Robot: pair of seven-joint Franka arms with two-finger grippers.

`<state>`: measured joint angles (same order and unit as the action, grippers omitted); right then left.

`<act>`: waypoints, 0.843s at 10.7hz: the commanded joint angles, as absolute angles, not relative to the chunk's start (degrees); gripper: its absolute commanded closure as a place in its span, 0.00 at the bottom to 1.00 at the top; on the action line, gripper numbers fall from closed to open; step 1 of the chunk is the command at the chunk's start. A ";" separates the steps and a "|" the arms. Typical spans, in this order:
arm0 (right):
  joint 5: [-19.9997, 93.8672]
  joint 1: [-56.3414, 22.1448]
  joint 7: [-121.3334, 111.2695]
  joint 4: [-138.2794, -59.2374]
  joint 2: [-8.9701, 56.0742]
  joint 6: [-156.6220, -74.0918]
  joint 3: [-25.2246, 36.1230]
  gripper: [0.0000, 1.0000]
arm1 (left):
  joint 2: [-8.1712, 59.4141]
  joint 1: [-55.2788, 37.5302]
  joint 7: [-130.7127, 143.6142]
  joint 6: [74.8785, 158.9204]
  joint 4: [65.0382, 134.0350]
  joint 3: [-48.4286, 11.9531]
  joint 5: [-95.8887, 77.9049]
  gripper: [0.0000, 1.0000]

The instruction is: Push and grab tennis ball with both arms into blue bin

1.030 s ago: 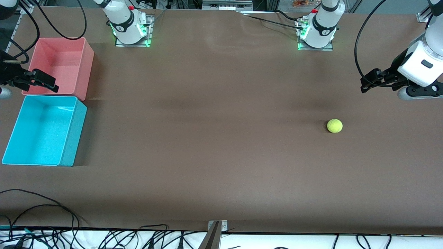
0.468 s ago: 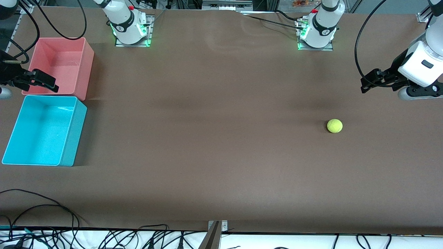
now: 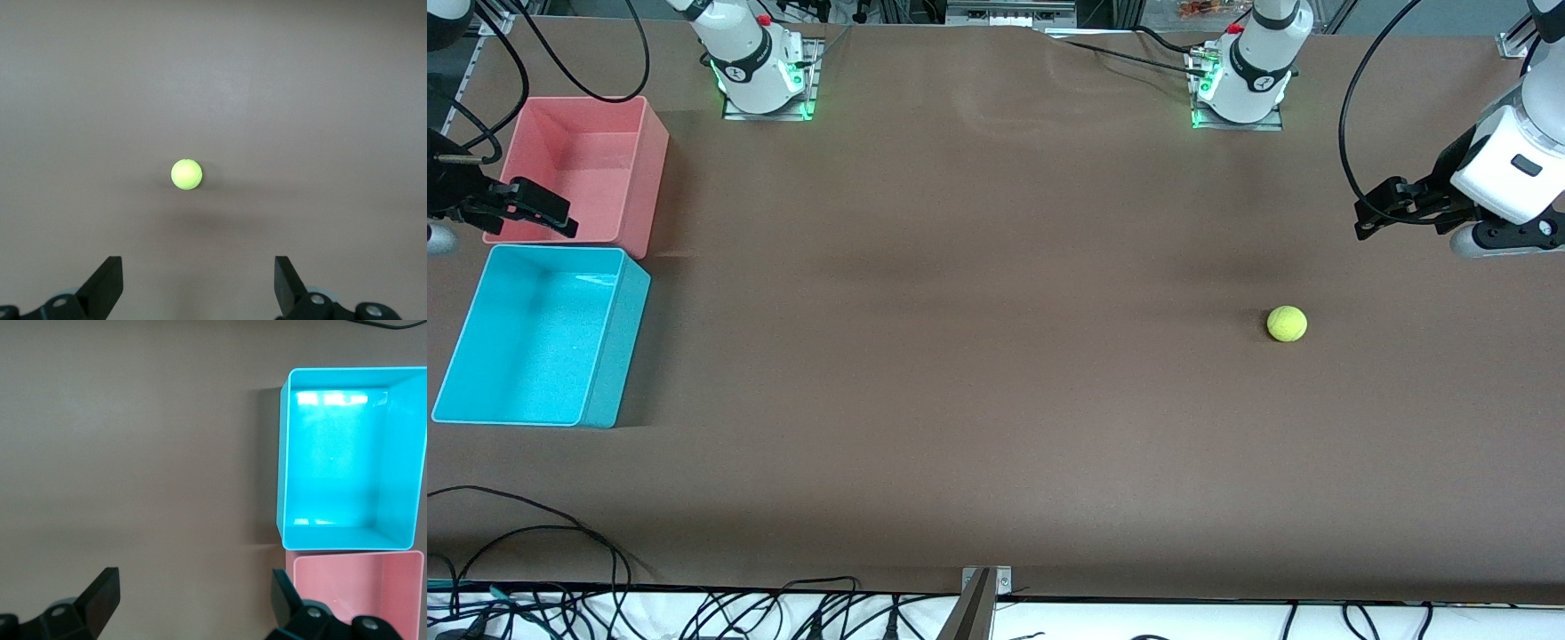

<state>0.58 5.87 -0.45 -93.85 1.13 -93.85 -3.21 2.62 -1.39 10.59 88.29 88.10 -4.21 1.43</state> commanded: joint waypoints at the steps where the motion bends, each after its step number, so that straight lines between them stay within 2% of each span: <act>1: 0.44 6.15 -1.14 -92.29 1.76 -92.81 -3.25 0.00 | 3.16 -1.23 10.81 86.92 86.66 -4.39 2.72 0.00; 9: 0.17 6.15 -1.14 -92.29 1.67 -92.81 -3.25 0.00 | 3.16 -1.05 10.81 86.92 86.66 -4.39 2.72 0.00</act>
